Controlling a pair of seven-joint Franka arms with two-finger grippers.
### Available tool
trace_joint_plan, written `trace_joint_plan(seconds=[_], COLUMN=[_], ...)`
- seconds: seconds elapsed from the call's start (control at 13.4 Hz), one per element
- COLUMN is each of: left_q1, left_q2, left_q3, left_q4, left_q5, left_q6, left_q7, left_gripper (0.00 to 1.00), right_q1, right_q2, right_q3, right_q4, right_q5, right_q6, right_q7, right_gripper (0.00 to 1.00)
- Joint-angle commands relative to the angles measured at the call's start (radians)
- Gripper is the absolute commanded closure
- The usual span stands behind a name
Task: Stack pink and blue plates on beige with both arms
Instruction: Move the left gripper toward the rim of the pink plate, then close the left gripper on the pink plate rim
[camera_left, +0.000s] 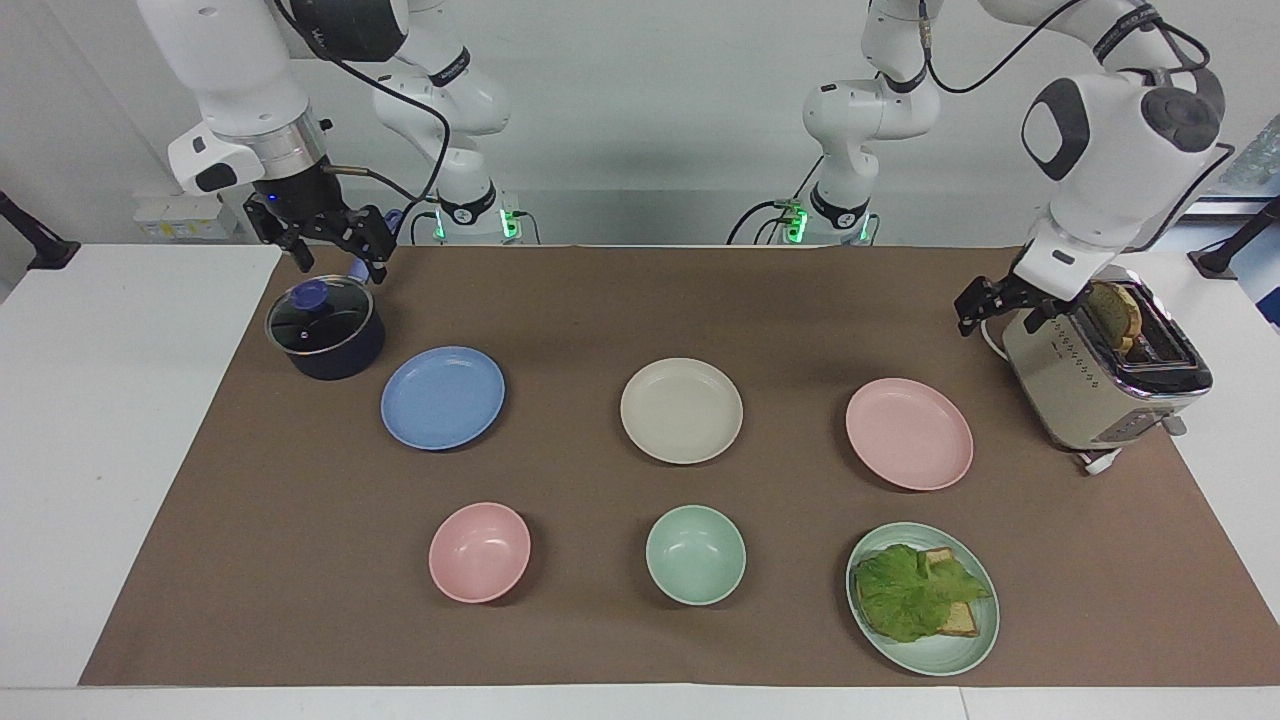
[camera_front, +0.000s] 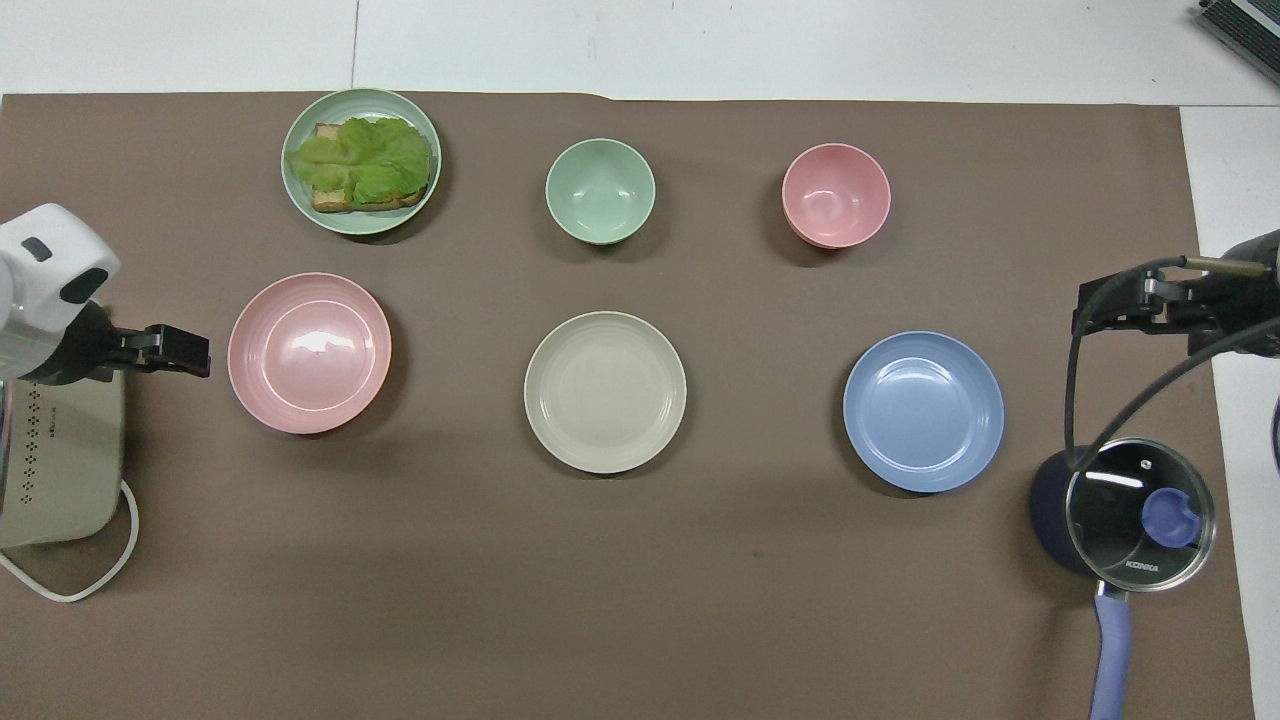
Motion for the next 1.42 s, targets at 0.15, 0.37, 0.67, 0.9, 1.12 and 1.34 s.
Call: trace_joint_plan(seconds=[0.15, 0.37, 0.67, 0.9, 1.12, 1.34], left_q1=[0.025, 0.030, 0.032, 0.056, 0.058, 0.056], left_q2=[0.111, 0.163, 0.197, 0.179, 0.179, 0.179], left_q3=[-0.005, -0.004, -0.004, -0.004, -0.004, -0.005], left_q4=[-0.085, -0.128, -0.153, -0.193, -0.193, -0.191], left_q5=[0.003, -0.058, -0.077, -0.077, -0.077, -0.077], left_q6=[0.147, 0.251, 0.279, 0.274, 0.268, 0.268], left_q7=[-0.009, -0.025, -0.167, -0.167, -0.177, -0.197], left_gripper=[0.00, 0.00, 0.00, 0.00, 0.64, 1.00], right_q1=[-0.014, -0.015, -0.015, -0.015, -0.015, -0.020], right_q2=[-0.025, -0.025, -0.026, -0.026, -0.026, -0.026], right_q3=[0.006, 0.006, 0.006, 0.006, 0.006, 0.004], right_q4=[-0.048, -0.048, -0.049, -0.049, -0.049, -0.049], right_q5=[0.027, 0.027, 0.027, 0.027, 0.027, 0.027], right_q6=[0.036, 0.034, 0.036, 0.036, 0.036, 0.036], right_q7=[-0.040, -0.038, -0.038, -0.040, -0.040, -0.058], right_gripper=[0.00, 0.00, 0.00, 0.00, 0.00, 0.00])
